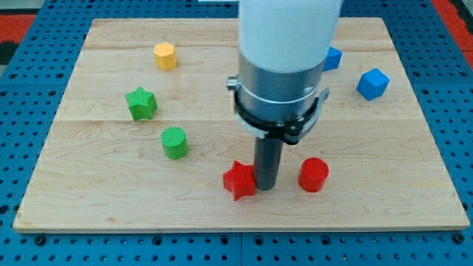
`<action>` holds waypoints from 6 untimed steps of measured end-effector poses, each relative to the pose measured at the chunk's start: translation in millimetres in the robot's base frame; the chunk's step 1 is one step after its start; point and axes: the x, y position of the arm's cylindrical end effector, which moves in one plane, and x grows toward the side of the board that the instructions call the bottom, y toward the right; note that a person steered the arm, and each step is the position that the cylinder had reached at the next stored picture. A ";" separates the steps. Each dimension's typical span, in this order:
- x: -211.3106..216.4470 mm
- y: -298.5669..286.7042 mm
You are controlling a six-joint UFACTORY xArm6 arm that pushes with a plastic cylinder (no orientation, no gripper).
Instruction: Separate red star from the red circle
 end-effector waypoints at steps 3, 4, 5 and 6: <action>8.0 44.0; 16.2 78.9; 28.2 101.2; 7.1 111.9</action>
